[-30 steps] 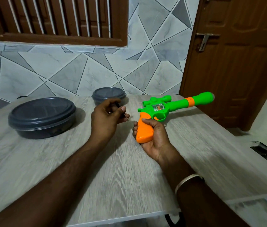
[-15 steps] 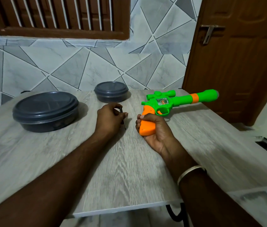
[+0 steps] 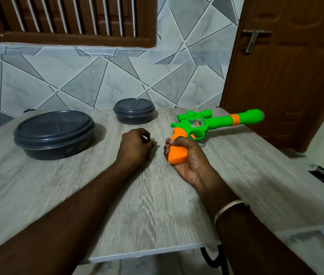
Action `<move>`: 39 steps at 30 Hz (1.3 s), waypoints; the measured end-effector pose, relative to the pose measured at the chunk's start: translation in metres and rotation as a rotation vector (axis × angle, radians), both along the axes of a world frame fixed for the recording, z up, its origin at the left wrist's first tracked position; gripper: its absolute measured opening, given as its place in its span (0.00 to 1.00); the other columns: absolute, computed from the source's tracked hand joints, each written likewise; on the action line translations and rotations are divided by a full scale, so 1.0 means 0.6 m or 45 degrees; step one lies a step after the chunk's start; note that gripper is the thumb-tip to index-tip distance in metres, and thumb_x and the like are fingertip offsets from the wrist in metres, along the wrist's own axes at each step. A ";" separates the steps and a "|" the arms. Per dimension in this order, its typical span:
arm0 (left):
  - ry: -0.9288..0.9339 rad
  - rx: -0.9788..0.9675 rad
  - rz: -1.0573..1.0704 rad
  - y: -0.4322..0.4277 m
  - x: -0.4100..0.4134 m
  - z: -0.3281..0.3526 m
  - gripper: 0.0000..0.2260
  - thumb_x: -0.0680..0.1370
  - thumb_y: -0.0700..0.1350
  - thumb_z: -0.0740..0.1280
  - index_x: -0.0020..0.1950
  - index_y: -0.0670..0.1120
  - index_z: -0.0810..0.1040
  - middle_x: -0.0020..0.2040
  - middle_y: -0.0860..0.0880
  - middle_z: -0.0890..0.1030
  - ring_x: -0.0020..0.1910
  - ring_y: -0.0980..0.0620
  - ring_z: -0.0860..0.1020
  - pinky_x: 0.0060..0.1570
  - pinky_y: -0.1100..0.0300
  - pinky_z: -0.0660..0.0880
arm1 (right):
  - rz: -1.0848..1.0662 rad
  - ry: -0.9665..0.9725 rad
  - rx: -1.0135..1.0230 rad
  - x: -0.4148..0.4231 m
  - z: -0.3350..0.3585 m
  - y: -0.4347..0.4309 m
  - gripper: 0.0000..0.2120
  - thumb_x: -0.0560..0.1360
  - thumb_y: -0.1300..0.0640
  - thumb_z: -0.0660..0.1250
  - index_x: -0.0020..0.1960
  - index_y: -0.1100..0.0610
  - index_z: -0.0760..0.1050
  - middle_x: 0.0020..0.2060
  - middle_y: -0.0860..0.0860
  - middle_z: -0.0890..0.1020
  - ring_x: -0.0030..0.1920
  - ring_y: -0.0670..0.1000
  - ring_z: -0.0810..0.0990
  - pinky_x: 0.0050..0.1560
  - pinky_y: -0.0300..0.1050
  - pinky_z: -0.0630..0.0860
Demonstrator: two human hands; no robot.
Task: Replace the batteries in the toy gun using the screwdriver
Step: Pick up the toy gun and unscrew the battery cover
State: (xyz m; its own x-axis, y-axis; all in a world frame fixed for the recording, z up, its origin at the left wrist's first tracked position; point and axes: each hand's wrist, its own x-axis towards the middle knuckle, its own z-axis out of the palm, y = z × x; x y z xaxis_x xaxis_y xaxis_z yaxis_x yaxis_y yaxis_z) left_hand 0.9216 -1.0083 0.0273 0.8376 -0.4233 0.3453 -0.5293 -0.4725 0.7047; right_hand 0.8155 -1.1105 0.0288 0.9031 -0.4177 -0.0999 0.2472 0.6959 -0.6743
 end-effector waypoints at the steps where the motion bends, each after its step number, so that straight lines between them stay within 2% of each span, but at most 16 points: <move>1: -0.014 0.053 0.001 0.000 -0.001 0.000 0.15 0.78 0.48 0.73 0.63 0.45 0.81 0.55 0.45 0.85 0.51 0.49 0.82 0.55 0.57 0.78 | -0.003 0.004 -0.001 -0.001 0.001 0.000 0.05 0.75 0.70 0.58 0.49 0.65 0.70 0.38 0.56 0.75 0.35 0.50 0.74 0.31 0.39 0.74; 7: -0.112 0.163 -0.013 -0.004 -0.019 0.011 0.14 0.82 0.48 0.66 0.64 0.44 0.81 0.59 0.45 0.84 0.56 0.48 0.81 0.59 0.55 0.76 | -0.059 0.011 0.022 -0.005 0.006 0.003 0.08 0.78 0.57 0.60 0.53 0.61 0.72 0.37 0.58 0.77 0.34 0.53 0.75 0.33 0.44 0.72; 10: -0.003 -0.111 -0.072 -0.009 -0.046 0.021 0.13 0.83 0.47 0.63 0.56 0.42 0.84 0.52 0.44 0.85 0.50 0.46 0.82 0.57 0.49 0.79 | -0.095 0.036 0.002 -0.005 0.011 0.003 0.10 0.80 0.53 0.59 0.51 0.59 0.74 0.37 0.59 0.76 0.35 0.53 0.75 0.34 0.44 0.72; 12: 0.252 -0.388 -0.126 -0.014 -0.067 0.030 0.14 0.83 0.48 0.63 0.50 0.39 0.83 0.46 0.41 0.84 0.47 0.41 0.82 0.52 0.49 0.82 | -0.145 0.091 -0.036 -0.002 0.013 0.003 0.11 0.81 0.52 0.59 0.51 0.59 0.74 0.38 0.58 0.77 0.36 0.53 0.76 0.34 0.45 0.73; 15: 0.956 -0.843 -0.238 -0.021 -0.103 0.050 0.09 0.84 0.43 0.60 0.52 0.38 0.77 0.43 0.39 0.77 0.36 0.47 0.77 0.34 0.63 0.77 | -0.270 0.176 -0.133 0.009 0.022 0.001 0.16 0.81 0.54 0.61 0.62 0.63 0.73 0.38 0.58 0.78 0.33 0.53 0.79 0.30 0.42 0.76; 17: 1.272 -1.000 -0.254 -0.031 -0.105 0.055 0.10 0.84 0.42 0.60 0.58 0.36 0.76 0.46 0.38 0.78 0.38 0.47 0.76 0.38 0.57 0.75 | -0.417 0.187 -0.269 0.018 0.038 -0.002 0.15 0.81 0.57 0.61 0.64 0.64 0.71 0.36 0.58 0.76 0.28 0.53 0.80 0.24 0.40 0.75; 18: 1.372 -1.066 -0.258 -0.034 -0.105 0.057 0.12 0.84 0.43 0.59 0.59 0.35 0.76 0.47 0.37 0.78 0.39 0.46 0.77 0.41 0.54 0.75 | -0.500 0.206 -0.415 0.020 0.047 -0.002 0.11 0.82 0.58 0.61 0.61 0.62 0.72 0.36 0.57 0.75 0.27 0.52 0.80 0.24 0.39 0.75; 20: 1.492 -1.177 -0.263 -0.040 -0.105 0.057 0.13 0.85 0.45 0.58 0.55 0.35 0.76 0.45 0.37 0.79 0.39 0.45 0.77 0.42 0.52 0.75 | -0.637 0.320 -0.888 0.021 0.058 -0.001 0.06 0.81 0.56 0.62 0.56 0.55 0.73 0.38 0.55 0.77 0.38 0.54 0.82 0.33 0.40 0.75; 22: 1.619 -1.282 -0.299 -0.049 -0.111 0.057 0.15 0.85 0.45 0.57 0.50 0.36 0.78 0.42 0.38 0.80 0.38 0.44 0.78 0.40 0.53 0.76 | -0.678 0.533 -1.425 0.014 0.063 0.006 0.12 0.80 0.51 0.61 0.63 0.50 0.72 0.48 0.56 0.79 0.52 0.59 0.79 0.48 0.47 0.76; 24: 1.727 -1.338 -0.390 -0.055 -0.120 0.053 0.15 0.83 0.42 0.58 0.45 0.38 0.80 0.39 0.39 0.82 0.37 0.44 0.81 0.38 0.55 0.78 | -0.674 0.810 -1.851 0.008 0.062 0.019 0.22 0.79 0.51 0.59 0.73 0.46 0.64 0.59 0.59 0.73 0.63 0.61 0.71 0.59 0.53 0.71; 27: 1.866 -1.411 -0.502 -0.059 -0.126 0.039 0.15 0.82 0.42 0.56 0.47 0.39 0.82 0.40 0.39 0.84 0.42 0.42 0.82 0.47 0.51 0.76 | -0.704 0.962 -2.158 0.001 0.067 0.037 0.28 0.79 0.52 0.59 0.77 0.44 0.57 0.64 0.57 0.67 0.68 0.60 0.64 0.61 0.55 0.68; 31: 1.947 -1.425 -0.506 -0.056 -0.121 0.024 0.14 0.79 0.38 0.59 0.59 0.36 0.81 0.55 0.36 0.83 0.56 0.40 0.80 0.63 0.49 0.75 | -0.640 0.971 -2.085 0.001 0.058 0.033 0.27 0.79 0.52 0.59 0.77 0.45 0.59 0.63 0.58 0.68 0.68 0.60 0.65 0.61 0.55 0.69; 34: 1.928 -1.441 -0.428 -0.062 -0.107 0.009 0.28 0.69 0.31 0.62 0.70 0.33 0.74 0.67 0.34 0.77 0.68 0.39 0.76 0.68 0.46 0.73 | -0.578 0.929 -1.927 0.000 0.054 0.024 0.24 0.79 0.50 0.60 0.74 0.46 0.63 0.60 0.60 0.71 0.65 0.62 0.68 0.61 0.53 0.69; 35: 1.901 -1.405 -0.418 -0.060 -0.106 0.010 0.28 0.68 0.30 0.62 0.69 0.33 0.75 0.65 0.33 0.78 0.66 0.38 0.78 0.64 0.46 0.76 | -0.562 0.890 -1.878 0.002 0.053 0.020 0.22 0.78 0.49 0.61 0.71 0.46 0.66 0.58 0.60 0.74 0.63 0.63 0.70 0.60 0.53 0.70; 37: 1.793 -1.292 -0.341 -0.054 -0.110 0.015 0.16 0.73 0.28 0.59 0.58 0.32 0.79 0.52 0.34 0.82 0.53 0.39 0.82 0.46 0.52 0.84 | -0.520 0.769 -1.725 0.008 0.060 0.021 0.18 0.73 0.46 0.63 0.61 0.47 0.73 0.51 0.57 0.80 0.56 0.63 0.76 0.57 0.55 0.74; 39: 1.677 -1.243 -0.277 -0.052 -0.108 0.017 0.15 0.78 0.27 0.54 0.54 0.33 0.78 0.44 0.37 0.81 0.43 0.43 0.81 0.33 0.56 0.83 | -0.469 0.631 -1.455 0.018 0.058 0.013 0.16 0.67 0.45 0.63 0.52 0.49 0.76 0.41 0.54 0.82 0.47 0.62 0.80 0.52 0.58 0.77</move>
